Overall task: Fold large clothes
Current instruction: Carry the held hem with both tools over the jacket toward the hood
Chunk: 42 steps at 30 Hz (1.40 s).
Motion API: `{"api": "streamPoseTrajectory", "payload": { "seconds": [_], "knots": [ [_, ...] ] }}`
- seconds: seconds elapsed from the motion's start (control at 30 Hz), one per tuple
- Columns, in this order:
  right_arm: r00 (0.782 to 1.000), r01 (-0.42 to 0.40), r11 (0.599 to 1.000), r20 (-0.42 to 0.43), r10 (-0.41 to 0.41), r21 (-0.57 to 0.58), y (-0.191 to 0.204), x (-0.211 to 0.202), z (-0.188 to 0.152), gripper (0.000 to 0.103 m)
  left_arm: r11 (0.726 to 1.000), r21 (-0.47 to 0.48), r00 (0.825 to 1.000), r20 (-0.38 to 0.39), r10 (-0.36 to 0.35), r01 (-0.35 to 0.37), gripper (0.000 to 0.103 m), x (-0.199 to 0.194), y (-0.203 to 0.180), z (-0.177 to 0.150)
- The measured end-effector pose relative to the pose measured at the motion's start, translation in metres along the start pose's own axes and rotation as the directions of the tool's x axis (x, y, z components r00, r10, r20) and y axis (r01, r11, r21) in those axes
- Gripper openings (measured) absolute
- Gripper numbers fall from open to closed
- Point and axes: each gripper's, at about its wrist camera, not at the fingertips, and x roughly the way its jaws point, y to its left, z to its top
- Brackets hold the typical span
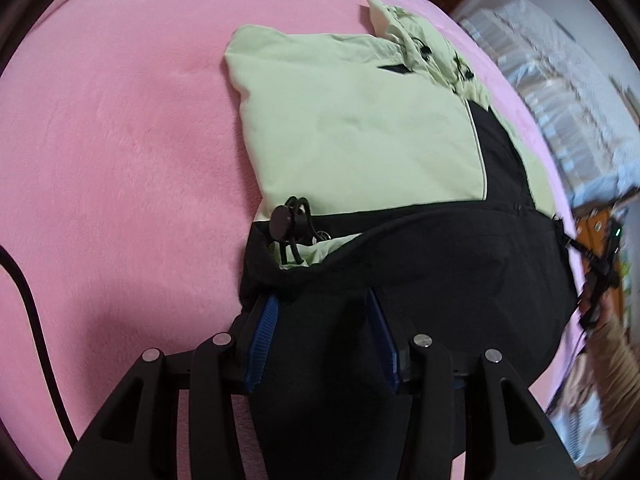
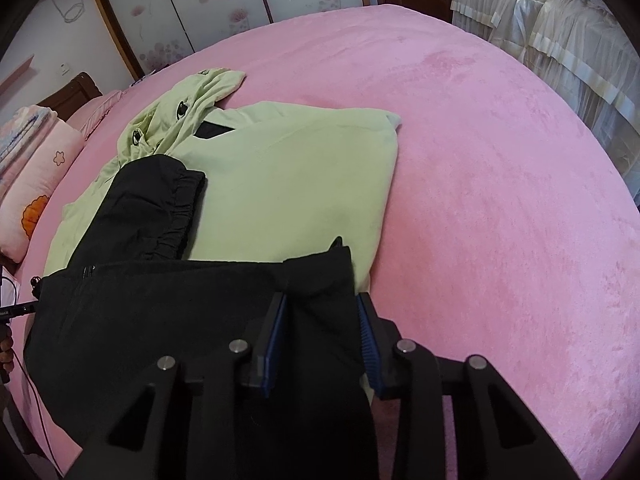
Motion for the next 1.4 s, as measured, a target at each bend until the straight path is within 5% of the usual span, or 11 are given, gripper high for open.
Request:
{"api": "streamPoseTrajectory", "payload": {
  "seconds": [0.17, 0.3, 0.63, 0.87, 1.07, 1.2, 1.33, 1.4],
  "knots": [
    [1.0, 0.016, 1.0, -0.002, -0.016, -0.002, 0.001, 0.002, 0.0, 0.035, 0.977, 0.175, 0.993, 0.002, 0.121, -0.12, 0.045, -0.005, -0.02, -0.002],
    [1.0, 0.029, 0.999, -0.001, -0.029, -0.018, 0.004, 0.004, -0.001, 0.036, 0.965, 0.22, 0.989, -0.009, 0.145, -0.14, 0.045, -0.007, -0.021, -0.002],
    [0.999, 0.04, 0.999, 0.0, -0.04, -0.025, 0.005, 0.005, -0.001, 0.045, 0.972, 0.185, 0.989, 0.051, 0.137, -0.144, 0.045, -0.034, -0.007, -0.005],
    [0.999, 0.047, 0.998, -0.003, -0.047, -0.031, 0.007, 0.007, 0.0, 0.046, 0.983, 0.151, 0.994, 0.009, 0.109, -0.109, 0.052, -0.012, -0.003, 0.005],
    [0.999, 0.048, 0.998, -0.003, -0.048, -0.035, 0.007, 0.007, 0.001, 0.046, 1.0, 0.018, 1.0, 0.0, -0.006, 0.006, 0.063, 0.007, 0.013, 0.016],
    [0.996, 0.084, 0.994, 0.019, -0.083, -0.063, 0.011, 0.004, -0.002, 0.029, 0.997, 0.019, 0.994, 0.081, 0.074, -0.076, 0.036, -0.005, 0.008, 0.006],
    [0.992, 0.105, 0.991, 0.073, -0.099, -0.08, 0.018, -0.009, -0.006, 0.023, 0.983, 0.024, 0.973, 0.149, 0.174, -0.18, 0.018, -0.024, -0.008, -0.007],
    [0.989, 0.121, 0.989, 0.098, -0.113, -0.088, 0.023, -0.017, -0.009, 0.017, 0.969, 0.025, 0.957, 0.169, 0.237, -0.245, 0.016, -0.032, -0.022, -0.013]
  ]
}}
